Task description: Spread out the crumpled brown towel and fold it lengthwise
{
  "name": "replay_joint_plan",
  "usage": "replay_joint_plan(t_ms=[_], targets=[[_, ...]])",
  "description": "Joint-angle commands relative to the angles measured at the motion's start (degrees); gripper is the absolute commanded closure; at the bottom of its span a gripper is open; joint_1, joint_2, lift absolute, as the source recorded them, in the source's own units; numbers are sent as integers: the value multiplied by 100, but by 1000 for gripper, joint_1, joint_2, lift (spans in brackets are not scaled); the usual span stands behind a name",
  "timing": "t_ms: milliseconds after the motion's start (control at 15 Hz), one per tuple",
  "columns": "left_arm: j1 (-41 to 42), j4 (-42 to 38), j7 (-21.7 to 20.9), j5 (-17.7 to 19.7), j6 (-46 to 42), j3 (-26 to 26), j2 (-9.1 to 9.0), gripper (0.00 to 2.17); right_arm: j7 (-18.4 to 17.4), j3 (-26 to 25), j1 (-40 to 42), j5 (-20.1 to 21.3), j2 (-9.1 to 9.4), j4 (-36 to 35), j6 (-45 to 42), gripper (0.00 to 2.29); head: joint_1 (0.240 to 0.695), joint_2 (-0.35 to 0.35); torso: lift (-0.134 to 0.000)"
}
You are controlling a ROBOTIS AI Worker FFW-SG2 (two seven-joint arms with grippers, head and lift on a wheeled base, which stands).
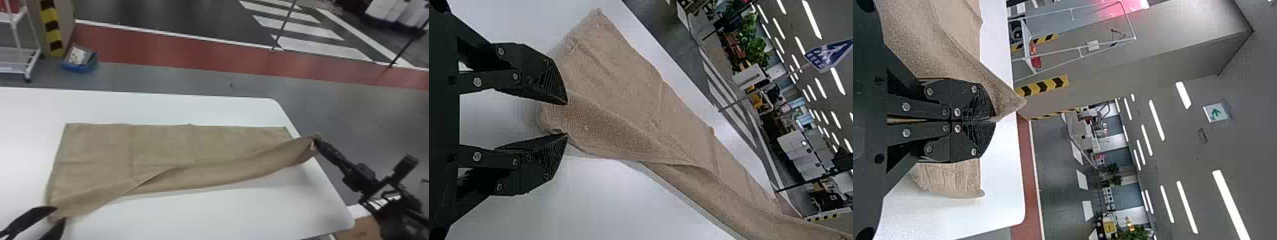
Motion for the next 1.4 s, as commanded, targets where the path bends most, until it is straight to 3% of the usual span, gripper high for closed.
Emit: replay_joint_plan(t_ms=[0,133,467,733,867,1067,1133,1333], targets=[[31,-37,3,14,-8,10,-7,1359,2,1,0,0,0,-1,18,1646,695,-350,-123],[40,-107,-41,41,-8,36,1,1713,19,-8,-9,-44,0,-1,70,1646,695,-350,-123],[374,-731,-128,313,45,511,-25,1713,63,-202,220,-88,9,-511,475,1646,695,-350,-123],[673,-1100,-304,858,45,1082,-34,1713,213,-325,351,-35,-18,-661,685,1646,695,-350,-123],[752,-1171,-383,1025,45,1258,-34,1713,213,-272,360,422,-88,-669,879,1460,695,-350,-123],[752,-1118,-410,990,45,1196,-51,1713,72,-96,325,1160,-26,-661,896,1457,695,-350,-123],[743,-1100,-410,972,45,1187,-60,1713,-33,-61,325,1319,-26,-669,896,1264,695,-350,-123],[708,-1109,-410,955,186,1135,-51,1713,-376,-175,422,1494,-53,-678,685,269,695,-350,-123]])
